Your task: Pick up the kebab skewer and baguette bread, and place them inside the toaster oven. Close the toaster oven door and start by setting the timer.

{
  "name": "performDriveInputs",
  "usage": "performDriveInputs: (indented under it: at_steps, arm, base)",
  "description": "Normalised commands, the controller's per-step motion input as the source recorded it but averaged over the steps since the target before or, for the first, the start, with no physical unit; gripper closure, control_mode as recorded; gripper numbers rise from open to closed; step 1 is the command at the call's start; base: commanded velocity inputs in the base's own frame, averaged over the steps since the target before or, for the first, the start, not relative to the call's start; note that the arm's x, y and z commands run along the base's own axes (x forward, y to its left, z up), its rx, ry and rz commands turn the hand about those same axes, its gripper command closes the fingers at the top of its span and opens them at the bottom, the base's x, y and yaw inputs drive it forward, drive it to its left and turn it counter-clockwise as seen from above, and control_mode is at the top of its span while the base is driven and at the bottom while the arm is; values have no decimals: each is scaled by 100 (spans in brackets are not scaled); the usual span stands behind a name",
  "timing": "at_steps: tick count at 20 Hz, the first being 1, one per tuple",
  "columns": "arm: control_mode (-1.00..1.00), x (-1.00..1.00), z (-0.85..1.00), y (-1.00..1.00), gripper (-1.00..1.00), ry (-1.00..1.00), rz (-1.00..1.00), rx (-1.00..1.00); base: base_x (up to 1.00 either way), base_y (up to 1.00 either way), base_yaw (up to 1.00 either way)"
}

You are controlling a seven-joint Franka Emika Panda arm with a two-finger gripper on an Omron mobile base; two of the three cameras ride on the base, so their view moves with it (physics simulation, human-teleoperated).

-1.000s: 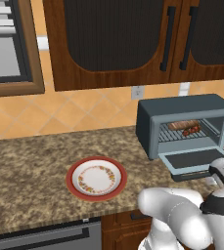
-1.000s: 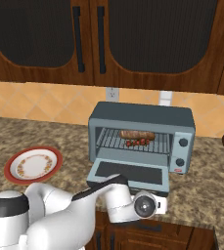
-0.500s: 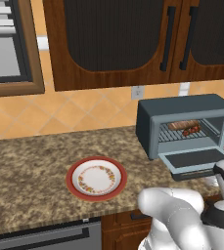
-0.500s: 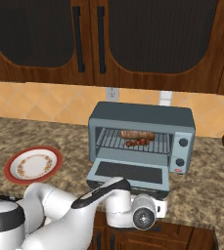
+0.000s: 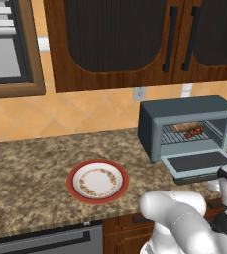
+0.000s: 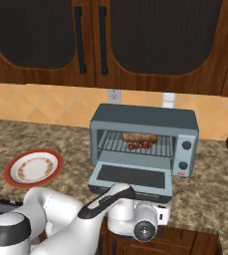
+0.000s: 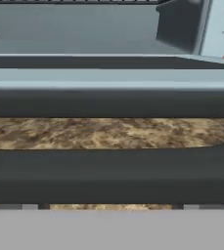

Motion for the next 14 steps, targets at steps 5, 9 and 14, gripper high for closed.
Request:
performDriveInputs:
  at_steps: [5,9,14]
  arm:
    - [-100,14,42,0,-100,-15,0,4]
    - [-100,19,51,0,-100,-15,0,4]
    - [-100,34,40,0,-100,-9,0,2]
  base:
    - [0,0,0]
    - [0,0,0]
    - [0,0,0]
